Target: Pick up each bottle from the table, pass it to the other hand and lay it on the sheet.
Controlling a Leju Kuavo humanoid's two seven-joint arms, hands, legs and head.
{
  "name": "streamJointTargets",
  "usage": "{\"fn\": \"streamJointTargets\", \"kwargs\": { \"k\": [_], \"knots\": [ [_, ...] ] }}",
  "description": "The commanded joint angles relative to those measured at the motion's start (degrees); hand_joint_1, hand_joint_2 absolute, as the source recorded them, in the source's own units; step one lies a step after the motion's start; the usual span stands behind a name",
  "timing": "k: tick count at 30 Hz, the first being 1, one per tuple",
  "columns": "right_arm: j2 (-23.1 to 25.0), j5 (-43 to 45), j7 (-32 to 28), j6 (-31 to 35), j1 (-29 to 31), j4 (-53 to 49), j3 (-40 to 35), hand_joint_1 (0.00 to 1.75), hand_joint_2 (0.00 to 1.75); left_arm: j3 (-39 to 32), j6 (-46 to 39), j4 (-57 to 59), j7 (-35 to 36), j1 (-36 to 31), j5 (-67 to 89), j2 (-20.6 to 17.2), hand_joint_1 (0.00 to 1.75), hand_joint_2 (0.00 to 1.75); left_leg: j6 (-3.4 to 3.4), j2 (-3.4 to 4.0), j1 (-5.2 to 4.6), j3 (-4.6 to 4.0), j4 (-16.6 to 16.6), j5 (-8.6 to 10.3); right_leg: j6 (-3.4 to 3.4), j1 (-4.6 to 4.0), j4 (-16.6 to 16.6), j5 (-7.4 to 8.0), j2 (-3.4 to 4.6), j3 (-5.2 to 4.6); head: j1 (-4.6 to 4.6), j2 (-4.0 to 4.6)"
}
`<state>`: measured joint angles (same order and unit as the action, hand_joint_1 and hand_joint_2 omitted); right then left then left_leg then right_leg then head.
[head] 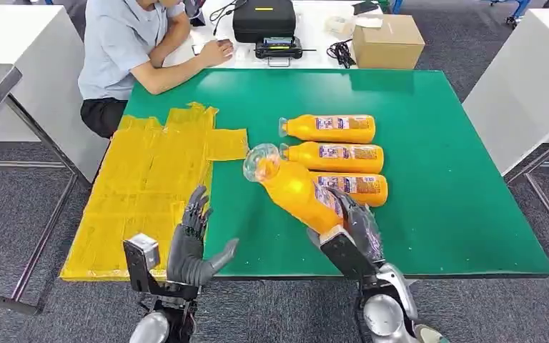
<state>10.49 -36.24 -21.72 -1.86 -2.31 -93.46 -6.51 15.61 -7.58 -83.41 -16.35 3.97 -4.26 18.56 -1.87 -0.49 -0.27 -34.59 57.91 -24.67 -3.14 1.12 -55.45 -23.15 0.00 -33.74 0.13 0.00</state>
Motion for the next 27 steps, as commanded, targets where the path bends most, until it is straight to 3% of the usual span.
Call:
{"fn": "streamJointTargets", "kwargs": {
  "k": [1,9,27],
  "knots": [
    [1.5,0.7,-1.4,-0.1,2.2,3.0,-1.7,1.75,1.75,0.1,2.6,6.2,1.3,-0.1,-4.4,1.4,0.00,1.75,0.12,0.14,0.06,0.25,0.0,-0.14,0.16,-0.07,0.0,-0.09,0.10,0.22,-0.02,0.00],
    [1.3,-2.1,-2.9,3.4,7.0,17.9,-5.1,1.71,1.75,4.4,5.6,10.0,-0.6,-3.2,-5.0,1.0,0.00,1.75,0.09,0.11,0.08,0.18,-0.1,-0.05,0.11,-0.09,0.1,0.01,0.06,0.15,-0.02,0.00],
    [1.2,-2.1,-2.9,3.3,7.1,17.8,-5.0,1.71,1.75,4.3,5.7,10.0,-0.6,-3.1,-5.1,0.8,0.00,1.75,0.09,0.09,0.05,0.11,0.0,-0.09,0.13,-0.06,0.1,-0.05,0.05,0.09,-0.04,0.00]
  ]
}}
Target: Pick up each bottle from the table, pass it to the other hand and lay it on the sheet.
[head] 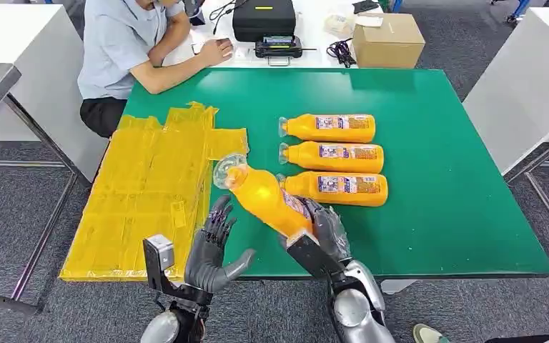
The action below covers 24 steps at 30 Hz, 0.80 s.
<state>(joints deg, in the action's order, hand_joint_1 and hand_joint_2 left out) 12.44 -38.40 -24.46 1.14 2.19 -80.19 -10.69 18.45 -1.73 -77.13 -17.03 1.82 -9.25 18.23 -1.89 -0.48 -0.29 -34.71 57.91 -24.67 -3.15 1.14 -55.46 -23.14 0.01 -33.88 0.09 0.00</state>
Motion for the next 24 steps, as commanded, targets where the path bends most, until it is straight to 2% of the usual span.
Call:
{"fn": "streamJointTargets", "kwargs": {
  "k": [1,14,15,17,18,20,24],
  "knots": [
    [-0.7,0.1,-0.1,0.3,2.6,4.5,-0.9,1.71,1.75,1.4,-0.1,3.7,0.1,-0.9,-0.1,1.1,0.00,1.75,0.09,0.06,0.06,0.18,0.0,-0.06,0.11,-0.06,0.0,-0.04,0.03,0.18,0.00,0.00],
    [-0.7,0.1,-0.1,0.3,2.6,4.5,-0.9,1.71,1.75,1.4,-0.1,3.7,0.1,-0.9,-0.1,1.1,0.00,1.75,0.08,0.05,0.05,0.17,0.0,-0.07,0.11,-0.06,0.0,-0.05,0.02,0.19,0.02,0.00],
    [-5.5,-13.8,4.2,-3.2,6.1,9.2,-12.2,1.59,1.75,-0.5,-4.3,6.2,0.9,-3.3,-7.3,1.5,0.00,1.75,0.06,0.04,0.04,0.13,0.0,-0.04,0.09,-0.04,0.0,-0.03,0.02,0.13,0.00,0.00],
    [-1.7,-13.7,4.0,6.1,10.4,22.4,-16.7,1.57,1.75,-1.8,-3.6,13.8,-1.1,-9.1,-10.2,0.6,0.00,1.75,0.10,0.26,0.08,0.24,-0.1,-0.05,0.12,-0.09,0.1,0.04,0.23,0.19,0.02,0.00],
    [-1.8,-14.2,4.6,8.1,11.4,24.2,-18.2,1.55,1.75,-1.9,-3.5,14.5,-1.3,-9.6,-10.3,0.6,0.00,1.75,0.09,0.26,0.08,0.19,-0.1,-0.02,0.10,-0.08,0.1,0.07,0.23,0.17,0.02,0.00],
    [-3.3,-16.4,6.7,9.4,12.2,25.0,-20.3,1.55,1.75,-1.8,-3.1,14.4,-1.2,-9.4,-10.6,0.6,0.00,1.75,0.12,0.41,0.10,0.27,-0.1,-0.02,0.14,-0.11,0.1,0.11,0.34,0.18,0.04,0.00],
    [-4.2,-16.2,6.7,9.3,12.1,24.1,-20.3,1.55,1.75,-1.5,-3.0,13.5,-1.2,-8.7,-10.5,0.8,0.00,1.75,0.01,-0.01,0.06,0.12,-0.1,0.13,0.09,-0.06,0.1,0.02,-0.08,0.13,0.04,0.00]
  ]
}}
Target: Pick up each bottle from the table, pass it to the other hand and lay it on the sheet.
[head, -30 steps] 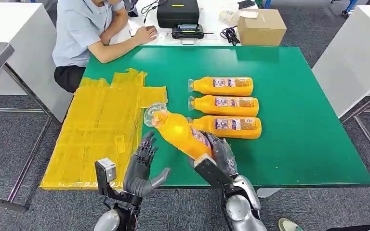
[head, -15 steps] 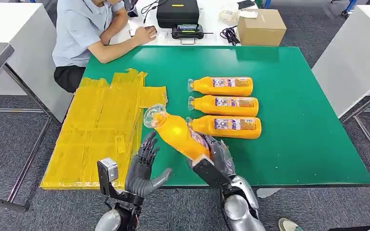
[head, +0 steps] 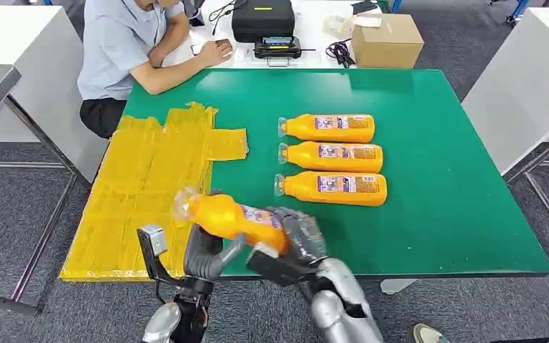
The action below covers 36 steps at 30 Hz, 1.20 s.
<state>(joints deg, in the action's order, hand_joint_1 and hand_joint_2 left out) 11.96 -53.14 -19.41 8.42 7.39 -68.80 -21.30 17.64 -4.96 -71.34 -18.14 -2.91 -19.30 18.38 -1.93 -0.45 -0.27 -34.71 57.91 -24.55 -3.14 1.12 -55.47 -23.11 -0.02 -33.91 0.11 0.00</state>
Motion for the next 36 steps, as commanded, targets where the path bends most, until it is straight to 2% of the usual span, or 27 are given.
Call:
{"fn": "streamJointTargets", "kwargs": {
  "k": [1,6,8,12,24,26,27,29,30,31,32,33,36],
  "knots": [
    [-3.7,-1.5,1.6,2.1,6.9,12.7,-9.7,1.55,1.75,-0.7,0.2,7.8,-0.1,-4.0,-0.5,0.6,0.00,1.75,0.07,0.00,0.10,0.22,0.0,-0.06,0.11,-0.10,0.1,-0.04,-0.01,0.27,0.00,0.00],
    [-4.9,-2.7,3.3,1.9,7.1,11.6,-11.5,1.66,1.75,0.1,0.4,7.1,0.5,-4.0,-1.0,0.3,0.00,1.75,0.05,-0.05,0.03,0.13,0.0,-0.05,0.09,-0.03,0.0,-0.06,-0.06,0.20,0.04,0.00],
    [-5.0,-2.3,3.5,2.0,7.5,11.8,-12.0,1.62,1.75,0.2,0.4,7.2,0.6,-4.3,-1.5,0.2,0.00,1.75,0.08,-0.05,0.05,0.15,0.0,-0.07,0.12,-0.05,0.1,-0.07,-0.06,0.24,0.02,0.00],
    [-6.4,-1.3,3.4,3.3,6.9,12.1,-12.7,1.66,1.75,2.1,0.3,7.5,-1.1,-2.6,-2.8,-1.2,0.00,1.75,0.05,-0.07,0.00,0.06,-0.1,-0.02,0.08,-0.01,0.1,-0.04,-0.07,0.12,0.02,0.00],
    [-6.2,0.1,2.6,3.0,6.9,12.0,-12.4,1.64,1.75,2.2,0.4,7.4,-1.2,-2.8,-3.3,-1.1,0.00,1.75,0.05,-0.05,0.00,0.04,0.0,-0.03,0.07,0.00,0.1,-0.04,-0.04,0.10,0.02,0.00],
    [-5.8,3.6,0.7,1.1,6.9,12.1,-12.0,1.59,1.75,2.5,0.7,7.4,-1.4,-3.0,-4.4,-1.2,0.00,1.75,0.08,-0.04,0.03,0.11,0.0,-0.07,0.11,-0.03,0.0,-0.07,-0.05,0.17,0.02,0.00],
    [-5.2,8.9,-2.4,-2.2,6.6,12.2,-10.8,1.43,1.75,2.3,2.7,7.2,-1.3,-3.1,-7.1,-1.1,0.00,1.75,0.06,-0.05,0.01,0.06,0.0,-0.05,0.10,-0.01,0.0,-0.06,-0.04,0.12,0.02,0.00],
    [-5.0,13.0,-5.3,-4.0,7.1,13.5,-10.0,0.56,1.75,2.2,6.6,6.7,-1.5,-3.2,-11.7,-1.1,0.00,1.75,0.09,-0.05,0.04,0.12,0.0,-0.08,0.13,-0.05,0.1,-0.08,-0.06,0.20,0.02,0.00],
    [-4.6,15.0,-6.4,-4.5,7.3,14.7,-9.3,0.49,1.75,2.6,7.9,5.9,-2.0,-3.1,-13.3,-1.4,0.23,1.75,0.07,-0.04,0.01,0.05,0.0,-0.04,0.10,-0.02,0.0,-0.05,-0.04,0.11,0.02,0.00],
    [-4.6,15.6,-7.2,-4.2,7.5,15.5,-9.2,0.47,1.75,3.1,8.3,5.1,-2.8,-3.1,-14.1,-1.6,1.10,1.75,0.11,-0.04,0.05,0.15,0.0,-0.09,0.15,-0.05,0.0,-0.09,-0.05,0.22,0.02,0.00],
    [-4.5,15.8,-7.6,-3.9,7.5,15.6,-9.1,0.24,1.75,3.4,8.3,4.6,-3.2,-3.1,-14.2,-1.7,1.68,1.75,0.09,-0.02,0.03,0.12,0.0,-0.07,0.13,-0.03,0.0,-0.08,-0.03,0.17,0.02,0.00],
    [-4.2,16.0,-7.9,-3.8,7.6,15.9,-9.1,0.00,1.75,3.3,8.1,3.9,-4.1,-3.4,-14.5,-1.4,1.75,1.75,0.07,-0.02,0.02,0.04,0.0,-0.05,0.10,-0.02,0.0,-0.05,-0.02,0.09,0.00,0.00],
    [-2.9,16.3,-8.0,-3.8,8.8,17.4,-9.4,0.00,1.75,2.7,5.1,3.5,-5.6,-5.3,-14.8,-0.3,1.75,1.75,0.08,0.01,0.04,0.00,0.0,-0.06,0.12,-0.04,0.0,-0.04,0.01,0.05,0.02,0.00]
  ]
}}
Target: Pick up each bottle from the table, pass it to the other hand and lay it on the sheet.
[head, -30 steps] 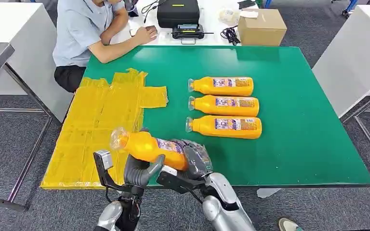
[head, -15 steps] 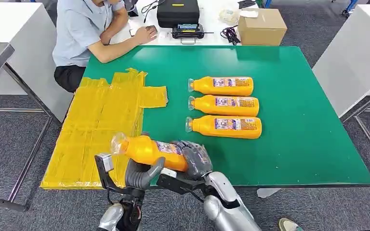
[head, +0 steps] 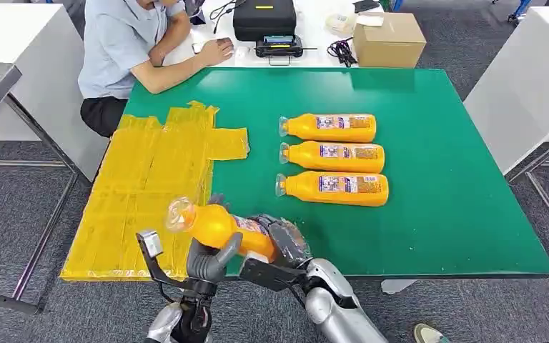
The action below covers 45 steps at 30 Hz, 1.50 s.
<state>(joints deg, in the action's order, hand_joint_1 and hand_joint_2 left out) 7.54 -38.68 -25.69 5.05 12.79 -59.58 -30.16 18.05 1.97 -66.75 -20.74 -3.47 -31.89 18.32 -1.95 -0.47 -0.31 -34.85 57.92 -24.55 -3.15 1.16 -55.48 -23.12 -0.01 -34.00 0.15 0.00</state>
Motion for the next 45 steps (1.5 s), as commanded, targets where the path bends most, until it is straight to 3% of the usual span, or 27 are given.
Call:
{"fn": "streamJointTargets", "kwargs": {
  "k": [1,8,24,26,28,31,35,39,45],
  "knots": [
    [1.6,2.0,-1.8,-0.4,3.5,8.5,-0.6,0.00,1.75,2.3,-2.2,-1.2,-3.3,-4.9,-2.1,-0.2,1.75,1.75,0.12,0.04,0.08,0.15,0.1,-0.08,0.16,-0.09,0.0,-0.07,-0.01,0.16,-0.04,0.00],
    [2.5,7.0,-4.0,-3.4,3.3,10.2,0.4,0.00,1.75,3.1,-2.9,-2.8,-5.5,-4.7,-4.2,-0.3,1.75,1.75,0.11,-0.06,0.08,0.21,0.0,-0.06,0.13,-0.09,0.0,-0.08,-0.11,0.23,0.00,0.00],
    [2.4,8.0,-4.4,-3.5,3.6,10.4,0.7,0.00,1.75,5.3,-4.3,-3.6,-7.9,-5.0,-1.6,-0.7,1.75,1.75,0.10,-0.08,0.06,0.16,0.0,-0.05,0.12,-0.07,0.0,-0.08,-0.12,0.19,-0.02,0.00],
    [2.1,8.6,-3.8,-2.6,2.9,9.9,1.3,0.00,1.75,6.9,-12.2,-3.6,-11.0,-5.7,6.1,-1.5,1.75,1.75,0.12,-0.08,0.10,0.19,0.0,-0.08,0.14,-0.11,0.0,-0.09,-0.12,0.23,-0.02,0.00],
    [1.1,8.8,-3.6,-1.1,0.9,8.1,2.4,0.00,1.75,8.8,-28.2,-3.6,-16.5,-6.7,23.2,-1.9,1.75,1.75,0.08,-0.12,0.06,0.10,0.0,-0.02,0.09,-0.06,0.0,-0.06,-0.14,0.13,-0.02,0.00],
    [-1.0,5.5,-2.2,4.1,-2.5,4.9,5.1,0.00,1.75,7.9,-39.8,-4.9,-14.4,-5.6,37.6,-2.3,1.75,1.75,0.07,-0.22,0.05,0.14,0.0,0.00,0.08,-0.05,0.1,-0.08,-0.24,0.20,0.00,0.00],
    [-3.4,-1.0,-0.4,9.1,-6.4,-0.6,8.6,0.00,1.75,5.4,-41.7,-11.5,-12.7,-2.1,46.1,-3.3,1.75,1.75,0.11,-0.18,0.06,0.29,-0.1,-0.08,0.12,-0.07,0.1,-0.13,-0.20,0.35,-0.02,0.00],
    [-5.2,-7.0,1.1,12.1,-8.3,-5.7,12.3,0.00,1.75,-4.7,-42.0,-17.4,-13.0,1.5,62.1,-0.2,1.73,1.75,0.09,-0.01,0.04,0.17,0.0,-0.13,0.12,-0.05,0.0,-0.12,-0.02,0.20,-0.02,0.00],
    [-3.9,-6.8,1.4,13.2,-11.2,-11.0,17.5,0.00,1.75,-9.4,-42.0,-19.4,-7.9,4.1,67.7,-1.6,1.75,1.75,0.11,0.07,0.02,0.13,0.0,-0.12,0.13,-0.04,0.0,-0.07,0.05,0.12,0.00,0.00]
  ]
}}
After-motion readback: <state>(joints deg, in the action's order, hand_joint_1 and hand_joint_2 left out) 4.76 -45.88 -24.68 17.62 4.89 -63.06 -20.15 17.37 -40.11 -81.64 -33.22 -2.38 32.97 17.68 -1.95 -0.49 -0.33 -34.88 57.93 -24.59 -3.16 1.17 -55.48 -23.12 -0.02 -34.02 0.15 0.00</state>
